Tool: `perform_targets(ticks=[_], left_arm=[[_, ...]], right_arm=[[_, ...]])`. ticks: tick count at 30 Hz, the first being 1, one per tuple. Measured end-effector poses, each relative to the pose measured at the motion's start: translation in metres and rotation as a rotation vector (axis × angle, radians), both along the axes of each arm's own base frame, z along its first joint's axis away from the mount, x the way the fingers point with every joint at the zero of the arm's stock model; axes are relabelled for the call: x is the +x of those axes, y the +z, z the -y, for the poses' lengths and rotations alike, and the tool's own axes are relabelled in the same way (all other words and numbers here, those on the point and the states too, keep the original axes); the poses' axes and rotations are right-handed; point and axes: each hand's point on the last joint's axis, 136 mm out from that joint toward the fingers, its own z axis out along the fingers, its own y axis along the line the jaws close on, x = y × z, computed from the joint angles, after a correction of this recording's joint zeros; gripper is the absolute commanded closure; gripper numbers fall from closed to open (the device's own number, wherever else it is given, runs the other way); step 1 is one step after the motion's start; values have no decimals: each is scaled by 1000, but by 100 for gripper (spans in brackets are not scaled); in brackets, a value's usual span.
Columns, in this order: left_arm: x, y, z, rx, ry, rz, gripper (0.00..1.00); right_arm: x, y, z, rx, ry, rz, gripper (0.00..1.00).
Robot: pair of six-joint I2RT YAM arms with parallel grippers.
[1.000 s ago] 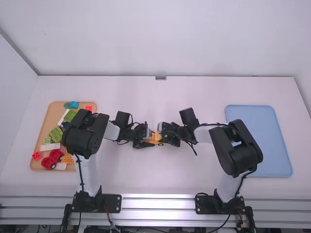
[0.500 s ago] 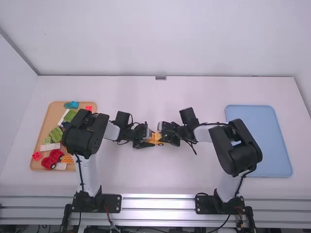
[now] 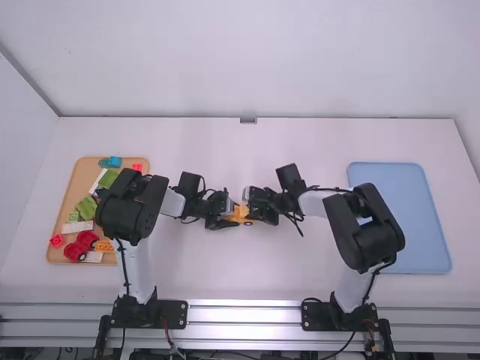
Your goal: Assemble lego blocks to make yellow taxi
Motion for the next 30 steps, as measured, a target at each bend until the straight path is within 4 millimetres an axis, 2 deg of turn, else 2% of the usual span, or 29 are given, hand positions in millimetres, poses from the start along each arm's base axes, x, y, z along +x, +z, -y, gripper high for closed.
perform_targets(ticks=[10, 30], left_arm=[[1, 0, 0, 2, 5, -2, 51], [1, 0, 0, 3, 5, -3, 50]], right_arm=[[8, -1, -2, -38, 3, 56, 94], [11, -1, 0, -45, -2, 64, 94]])
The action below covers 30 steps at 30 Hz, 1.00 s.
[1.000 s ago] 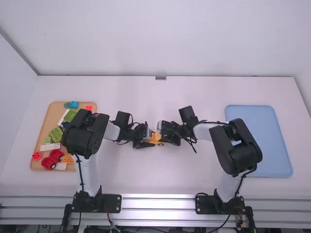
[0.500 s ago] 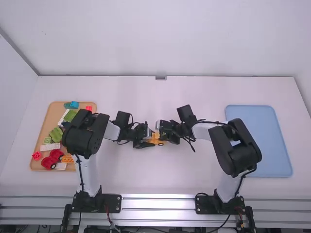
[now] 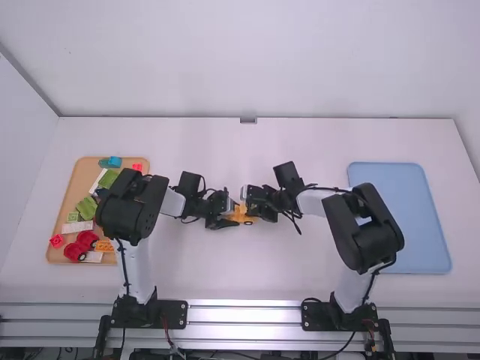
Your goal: Assemble lego blocks to make yellow taxi
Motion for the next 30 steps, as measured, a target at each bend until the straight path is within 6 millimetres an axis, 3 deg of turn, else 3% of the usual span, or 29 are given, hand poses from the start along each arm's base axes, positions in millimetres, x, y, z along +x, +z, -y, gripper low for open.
perform_targets(ticks=[30], left_arm=[[-1, 0, 0, -1, -3, -1, 50]], right_arm=[[-13, 1, 5, -6, 0, -79, 94]])
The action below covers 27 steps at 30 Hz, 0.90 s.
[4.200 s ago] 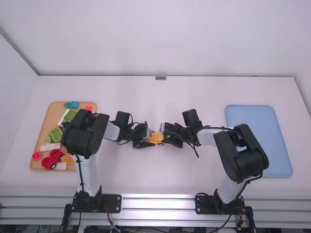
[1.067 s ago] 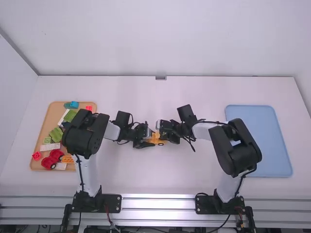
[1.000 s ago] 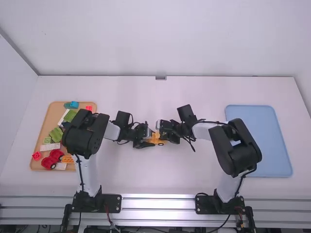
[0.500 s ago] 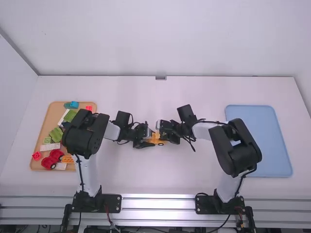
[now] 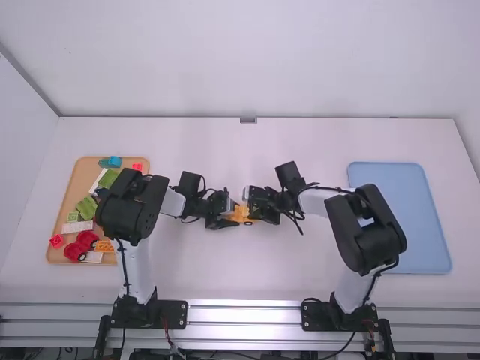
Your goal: Assemble lego blocks to make yellow taxi
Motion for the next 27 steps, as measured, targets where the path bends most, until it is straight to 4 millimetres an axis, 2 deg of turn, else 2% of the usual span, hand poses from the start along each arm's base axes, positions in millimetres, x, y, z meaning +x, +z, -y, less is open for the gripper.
perform_targets(ticks=[7, 9, 17, 21, 24, 27], left_arm=[[0, 0, 0, -2, -2, 0, 50], [0, 0, 0, -1, -2, 0, 50], [0, 0, 0, -1, -3, 2, 50], [0, 0, 0, -1, -3, 3, 50], [0, 0, 0, -1, -3, 2, 50], [0, 0, 0, -1, -2, 2, 50]], right_arm=[[0, 1, 0, 2, 0, -3, 93], [0, 1, 0, 3, 1, -2, 88], [0, 1, 0, 6, 1, -1, 84], [0, 1, 0, 6, 1, 0, 73], [0, 1, 0, 7, 1, 2, 69], [0, 1, 0, 7, 0, 1, 56]])
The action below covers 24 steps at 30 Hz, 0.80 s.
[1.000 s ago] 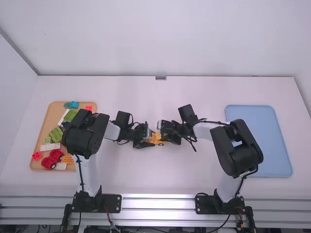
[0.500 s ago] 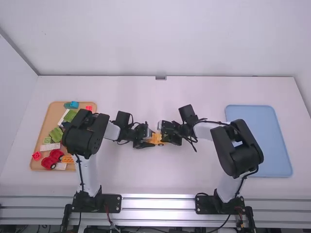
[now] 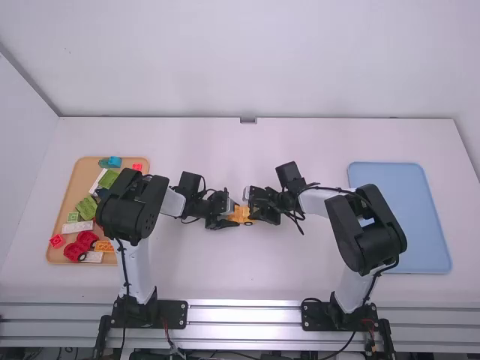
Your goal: Assemble lego blocks to make yellow taxi
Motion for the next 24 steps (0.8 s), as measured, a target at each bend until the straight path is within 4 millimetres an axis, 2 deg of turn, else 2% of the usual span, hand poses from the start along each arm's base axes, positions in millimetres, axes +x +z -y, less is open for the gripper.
perform_targets(ticks=[3, 7, 13, 18, 24], left_arm=[[0, 0, 0, 2, 1, 0, 50], [0, 0, 0, 2, 3, -1, 51], [1, 0, 0, 3, 4, 1, 51], [2, 0, 0, 4, 4, 2, 51], [2, 0, 0, 4, 4, 3, 51]], right_arm=[[0, 0, 0, 0, 1, 0, 49], [-1, -1, 1, -2, -1, -2, 49], [0, 0, 0, 2, -2, 0, 57], [3, 1, -1, 7, 1, 19, 72], [3, 1, -1, 8, 9, 27, 73]])
